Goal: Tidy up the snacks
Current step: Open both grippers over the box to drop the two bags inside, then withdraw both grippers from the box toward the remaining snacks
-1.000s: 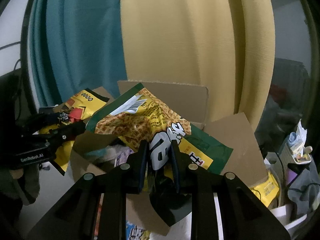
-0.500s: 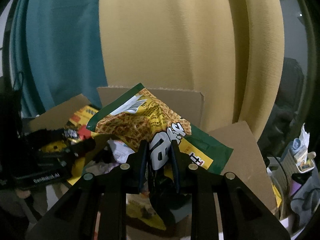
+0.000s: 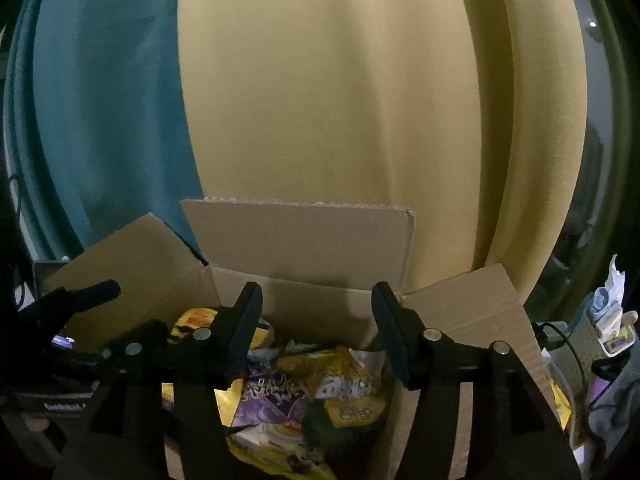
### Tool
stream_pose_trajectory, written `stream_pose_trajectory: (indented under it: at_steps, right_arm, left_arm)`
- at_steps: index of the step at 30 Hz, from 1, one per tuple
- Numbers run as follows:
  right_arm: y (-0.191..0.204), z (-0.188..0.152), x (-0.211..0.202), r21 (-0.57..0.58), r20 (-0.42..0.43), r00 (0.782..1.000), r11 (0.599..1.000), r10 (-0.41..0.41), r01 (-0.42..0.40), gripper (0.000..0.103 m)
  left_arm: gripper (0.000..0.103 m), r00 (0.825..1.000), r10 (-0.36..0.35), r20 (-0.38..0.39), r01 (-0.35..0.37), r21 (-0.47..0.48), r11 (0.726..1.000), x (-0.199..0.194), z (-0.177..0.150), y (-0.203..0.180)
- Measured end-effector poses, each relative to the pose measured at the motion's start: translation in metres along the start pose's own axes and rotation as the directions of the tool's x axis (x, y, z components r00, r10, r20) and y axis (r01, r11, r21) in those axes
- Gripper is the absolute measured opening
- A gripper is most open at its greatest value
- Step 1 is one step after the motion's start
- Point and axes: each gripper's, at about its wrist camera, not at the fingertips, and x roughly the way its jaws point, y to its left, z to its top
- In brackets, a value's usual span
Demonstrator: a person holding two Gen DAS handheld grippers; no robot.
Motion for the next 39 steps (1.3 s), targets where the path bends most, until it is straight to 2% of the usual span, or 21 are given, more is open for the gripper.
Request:
stream_pose_trajectory:
  at_steps: [9,21,34,39]
  right_arm:
    - [0.008,-0.007,-0.023,-0.002,-0.005,1.000,1.000,-0.008,0.008,0.060]
    - [0.021,-0.012,-0.086,0.002,0.026,1.000,1.000,-0.009,0.009,0.060]
    - [0.033,-0.036,-0.138,-0.004,0.033,0.999,1.000,-0.008,0.008,0.060]
    - [0.034,-0.053,-0.145,0.002,0.011,1.000,1.000,-0.005,0.005,0.060]
  left_arm:
    - [0.097,0.999,-0.011,0.041,0.011,0.011,1.000,-0.041,0.004,-0.006]
    - [0.097,0.996,-0.039,0.083,0.036,0.032,0.999,-0.099,-0.002,-0.020]
    - [0.097,0.996,-0.043,0.081,0.039,0.050,0.998,-0.147,-0.034,-0.029]
    - [0.097,0.998,-0.036,0.048,0.034,0.036,0.999,-0.152,-0.056,-0.025]
